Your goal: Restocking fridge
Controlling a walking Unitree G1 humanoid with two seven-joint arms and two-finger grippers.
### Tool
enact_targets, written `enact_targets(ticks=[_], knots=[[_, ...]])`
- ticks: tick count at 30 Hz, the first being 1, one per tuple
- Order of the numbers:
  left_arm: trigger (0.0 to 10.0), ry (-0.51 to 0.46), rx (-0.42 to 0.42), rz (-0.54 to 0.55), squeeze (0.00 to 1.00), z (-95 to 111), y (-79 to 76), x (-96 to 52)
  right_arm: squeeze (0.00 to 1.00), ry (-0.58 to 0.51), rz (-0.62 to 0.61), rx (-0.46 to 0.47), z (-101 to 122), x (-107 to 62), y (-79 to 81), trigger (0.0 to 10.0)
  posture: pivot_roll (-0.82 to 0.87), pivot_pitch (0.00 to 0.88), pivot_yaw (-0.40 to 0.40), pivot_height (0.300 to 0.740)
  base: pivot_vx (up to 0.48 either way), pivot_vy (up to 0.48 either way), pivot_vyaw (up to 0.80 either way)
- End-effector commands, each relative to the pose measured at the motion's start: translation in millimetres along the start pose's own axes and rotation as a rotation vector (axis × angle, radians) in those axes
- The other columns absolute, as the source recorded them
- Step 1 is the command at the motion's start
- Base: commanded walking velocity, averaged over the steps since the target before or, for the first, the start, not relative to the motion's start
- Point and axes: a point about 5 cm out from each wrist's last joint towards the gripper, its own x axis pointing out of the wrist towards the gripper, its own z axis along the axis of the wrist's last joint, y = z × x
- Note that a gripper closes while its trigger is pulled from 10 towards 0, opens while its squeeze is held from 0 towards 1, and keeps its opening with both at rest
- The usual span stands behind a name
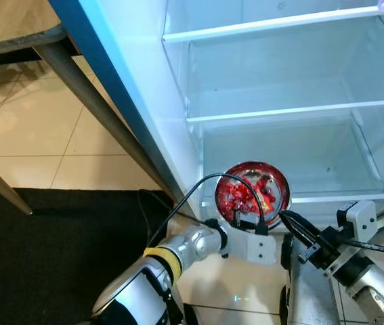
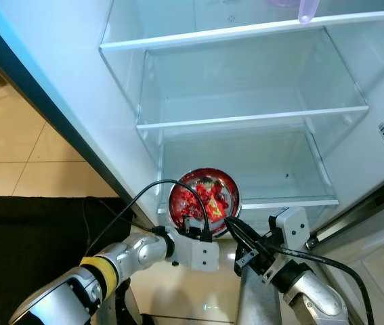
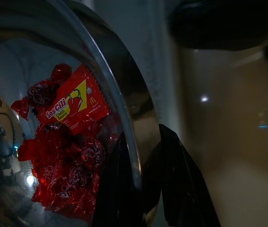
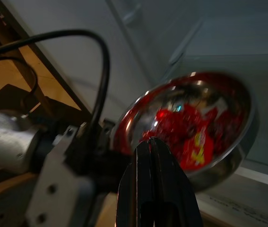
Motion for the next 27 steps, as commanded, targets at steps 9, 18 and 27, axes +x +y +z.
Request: enact_targets(ticks=[9, 18, 27], knots=[[10.0, 0.077, 0.022, 0.088, 0.00, -10.0, 23.1, -2.4, 0.00, 0.005, 0.005, 0.008, 8.4, -6.3, 9.6, 10.0, -0.14, 0.489, 0.198, 0.344, 0.000, 0.000, 0.00], [10.0, 0.162, 0.025, 0.143, 0.00, -20.1, 35.8, -5.5, 0.00, -0.024, -0.001, -0.005, 25.2, -10.5, 15.3, 10.0, -0.16, 0.515, 0.207, 0.344, 0.000, 0.000, 0.00], [10.0, 0.227, 0.007, 0.181, 0.00, -31.2, 45.8, -11.6, 0.00, -0.036, -0.003, -0.016, 33.5, -13.3, 20.0, 10.0, -0.18, 0.535, 0.218, 0.344, 0.000, 0.000, 0.00]])
